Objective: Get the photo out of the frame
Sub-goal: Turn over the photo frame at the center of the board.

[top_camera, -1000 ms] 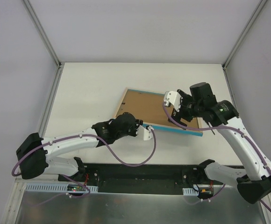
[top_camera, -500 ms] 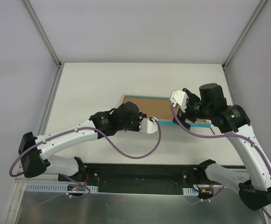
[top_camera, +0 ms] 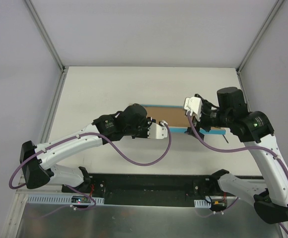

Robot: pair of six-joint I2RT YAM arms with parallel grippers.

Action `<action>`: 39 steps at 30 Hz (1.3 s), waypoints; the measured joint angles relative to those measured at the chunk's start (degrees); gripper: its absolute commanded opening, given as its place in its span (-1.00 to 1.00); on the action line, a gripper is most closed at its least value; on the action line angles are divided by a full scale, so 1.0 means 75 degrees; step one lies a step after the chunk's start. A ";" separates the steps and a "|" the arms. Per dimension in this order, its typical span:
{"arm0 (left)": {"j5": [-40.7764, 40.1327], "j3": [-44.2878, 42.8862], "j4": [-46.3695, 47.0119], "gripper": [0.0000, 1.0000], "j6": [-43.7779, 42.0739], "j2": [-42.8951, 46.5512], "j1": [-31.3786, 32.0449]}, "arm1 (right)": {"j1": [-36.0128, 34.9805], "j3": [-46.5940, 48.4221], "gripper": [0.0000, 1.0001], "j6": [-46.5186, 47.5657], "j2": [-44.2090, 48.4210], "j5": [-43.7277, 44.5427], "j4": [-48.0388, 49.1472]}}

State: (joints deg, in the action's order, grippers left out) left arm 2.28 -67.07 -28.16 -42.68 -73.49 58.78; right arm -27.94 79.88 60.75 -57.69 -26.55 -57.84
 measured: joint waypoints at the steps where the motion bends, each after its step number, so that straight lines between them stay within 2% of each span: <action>1: 0.0029 0.0000 -0.0015 -1.00 0.0003 0.0000 0.0000 | 0.0000 0.0061 0.92 0.0038 0.0000 -0.0131 -0.0085; 5: 0.0058 0.0000 -0.0020 -1.00 0.0023 0.0000 -0.0015 | 0.0000 0.0108 0.92 0.0181 0.0006 -0.0326 -0.0347; 22: 0.0437 -0.0332 -0.0207 -1.00 0.0236 -0.0020 -0.0408 | 0.0003 -0.0201 0.92 0.0440 0.0300 0.0114 -0.0312; 30: 0.0644 -0.0641 -0.0408 -1.00 0.0414 -0.0058 -0.0557 | 0.0149 -0.0609 0.92 0.0603 0.0536 0.0697 0.0114; 39: 0.0842 -0.0959 -0.0723 -1.00 0.0676 -0.0149 -0.0603 | 0.0507 -0.0627 0.92 0.0449 0.0600 0.0819 0.0799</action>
State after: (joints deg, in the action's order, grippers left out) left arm 8.60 -74.26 -33.58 -37.60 -74.61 54.26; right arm -24.14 75.18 64.12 -53.19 -20.40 -51.86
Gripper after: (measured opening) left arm 0.260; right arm 0.960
